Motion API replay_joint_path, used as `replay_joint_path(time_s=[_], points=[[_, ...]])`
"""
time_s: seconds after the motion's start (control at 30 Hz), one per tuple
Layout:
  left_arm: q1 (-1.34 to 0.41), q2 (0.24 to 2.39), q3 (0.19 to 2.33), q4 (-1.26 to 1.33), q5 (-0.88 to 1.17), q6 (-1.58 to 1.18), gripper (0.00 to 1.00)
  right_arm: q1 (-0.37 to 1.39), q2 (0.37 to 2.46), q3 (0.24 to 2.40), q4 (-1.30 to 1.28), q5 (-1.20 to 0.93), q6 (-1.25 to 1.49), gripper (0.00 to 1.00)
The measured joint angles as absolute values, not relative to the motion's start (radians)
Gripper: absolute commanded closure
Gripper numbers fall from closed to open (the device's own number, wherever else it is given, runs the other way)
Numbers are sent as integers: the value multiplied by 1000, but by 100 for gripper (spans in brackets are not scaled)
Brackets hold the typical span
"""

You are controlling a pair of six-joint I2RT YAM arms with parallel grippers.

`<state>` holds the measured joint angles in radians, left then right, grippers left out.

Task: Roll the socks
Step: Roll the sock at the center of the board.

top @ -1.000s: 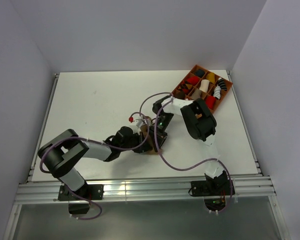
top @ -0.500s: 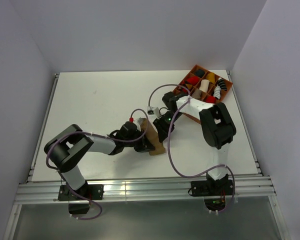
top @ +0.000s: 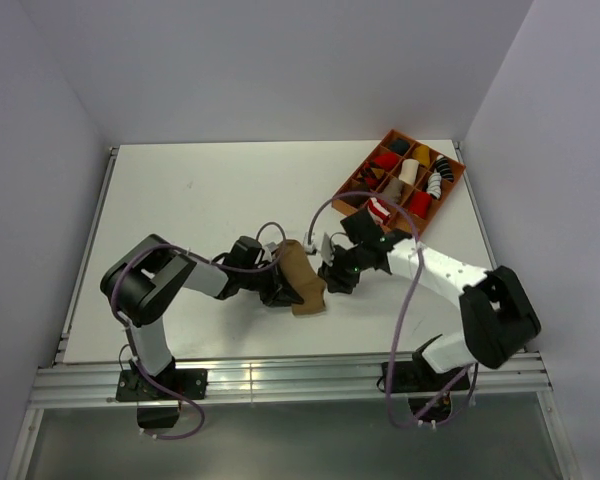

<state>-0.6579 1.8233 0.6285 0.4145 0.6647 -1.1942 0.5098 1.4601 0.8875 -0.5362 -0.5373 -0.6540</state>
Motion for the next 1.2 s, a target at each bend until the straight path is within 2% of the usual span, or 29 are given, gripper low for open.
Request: replay_joint_path(time_s=[0.13,0.27,0.83,0.97,1.07,1.2], points=[[-640,1857,656,371,735,-1200,100,669,1312,725,-403,-459,-713,41],[-633,1870,671,333,777,-1193,100,800,1232,619,-310,-395,-760,41],[-620,1883,700,274,817,-1126,100,1021,1283,587,-208,-255,-802,47],[-619,1885,704,267,821,-1116,100,1031,1346,607,-206,-220,-801,53],[-615,1887,712,250,824,-1104,99,1032,1387,637,-206,-184,-793,61],[-612,1890,725,227,828,-1090,97,1032,1419,666,-212,-153,-776,79]])
